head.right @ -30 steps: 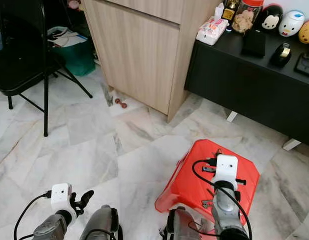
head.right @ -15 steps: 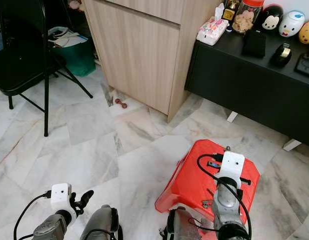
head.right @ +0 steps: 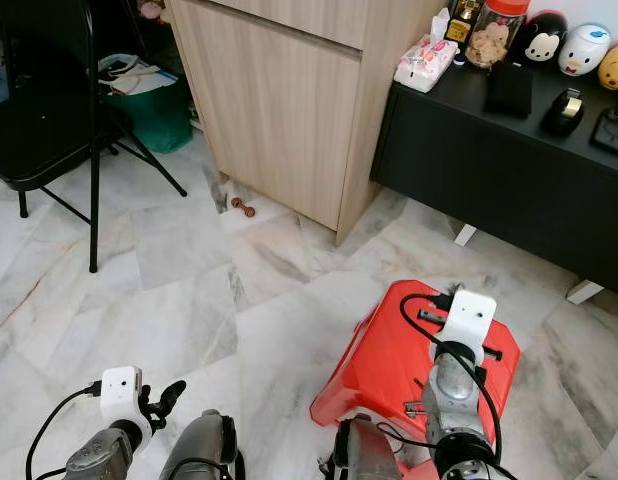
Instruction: Hang keys on a hook
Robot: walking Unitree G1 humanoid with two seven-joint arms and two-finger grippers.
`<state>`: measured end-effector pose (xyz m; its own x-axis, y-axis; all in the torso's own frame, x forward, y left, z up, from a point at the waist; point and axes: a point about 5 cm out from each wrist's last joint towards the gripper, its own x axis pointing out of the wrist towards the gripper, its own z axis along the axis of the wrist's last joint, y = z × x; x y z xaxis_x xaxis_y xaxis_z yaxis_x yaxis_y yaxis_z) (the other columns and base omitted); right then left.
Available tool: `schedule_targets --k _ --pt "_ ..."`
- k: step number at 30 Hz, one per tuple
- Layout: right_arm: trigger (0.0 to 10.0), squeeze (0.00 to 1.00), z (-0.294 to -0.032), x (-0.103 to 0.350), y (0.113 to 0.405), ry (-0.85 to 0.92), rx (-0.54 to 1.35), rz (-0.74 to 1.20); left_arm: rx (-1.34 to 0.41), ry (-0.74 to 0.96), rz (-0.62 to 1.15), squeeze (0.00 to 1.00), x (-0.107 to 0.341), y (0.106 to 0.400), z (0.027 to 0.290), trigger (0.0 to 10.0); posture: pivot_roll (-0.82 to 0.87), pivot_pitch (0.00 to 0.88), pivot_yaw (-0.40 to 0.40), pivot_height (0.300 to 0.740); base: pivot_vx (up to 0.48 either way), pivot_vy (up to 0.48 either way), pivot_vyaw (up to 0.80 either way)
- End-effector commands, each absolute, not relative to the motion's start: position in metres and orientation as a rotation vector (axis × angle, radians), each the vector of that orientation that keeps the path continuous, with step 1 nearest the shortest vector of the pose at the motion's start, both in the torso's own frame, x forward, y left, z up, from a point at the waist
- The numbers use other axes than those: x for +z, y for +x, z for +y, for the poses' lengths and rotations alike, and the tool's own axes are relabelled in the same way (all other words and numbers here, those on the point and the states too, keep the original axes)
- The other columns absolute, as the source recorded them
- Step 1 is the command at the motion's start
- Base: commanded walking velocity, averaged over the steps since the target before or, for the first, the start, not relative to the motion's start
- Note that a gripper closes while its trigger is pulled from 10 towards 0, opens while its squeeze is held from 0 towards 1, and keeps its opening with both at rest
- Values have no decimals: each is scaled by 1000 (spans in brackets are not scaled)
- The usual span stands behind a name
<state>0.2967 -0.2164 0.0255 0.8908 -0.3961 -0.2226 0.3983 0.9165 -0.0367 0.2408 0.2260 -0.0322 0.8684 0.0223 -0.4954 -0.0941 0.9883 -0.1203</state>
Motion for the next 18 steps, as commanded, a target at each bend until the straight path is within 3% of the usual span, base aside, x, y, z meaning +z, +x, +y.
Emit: schedule_targets --k 1,5,18 --pt "10000 0 -218 25 293 14 -415 211 73 -144 574 0 -41 230 227 10000 141 190 -45 646 0 0 0" --pt "10000 0 -220 39 299 -6 -404 124 77 -136 574 0 -40 230 229 10000 133 188 -44 646 0 0 0" --pt "10000 0 -218 28 291 34 -385 171 77 -120 586 0 -41 233 225 10000 132 188 -42 646 0 0 0"
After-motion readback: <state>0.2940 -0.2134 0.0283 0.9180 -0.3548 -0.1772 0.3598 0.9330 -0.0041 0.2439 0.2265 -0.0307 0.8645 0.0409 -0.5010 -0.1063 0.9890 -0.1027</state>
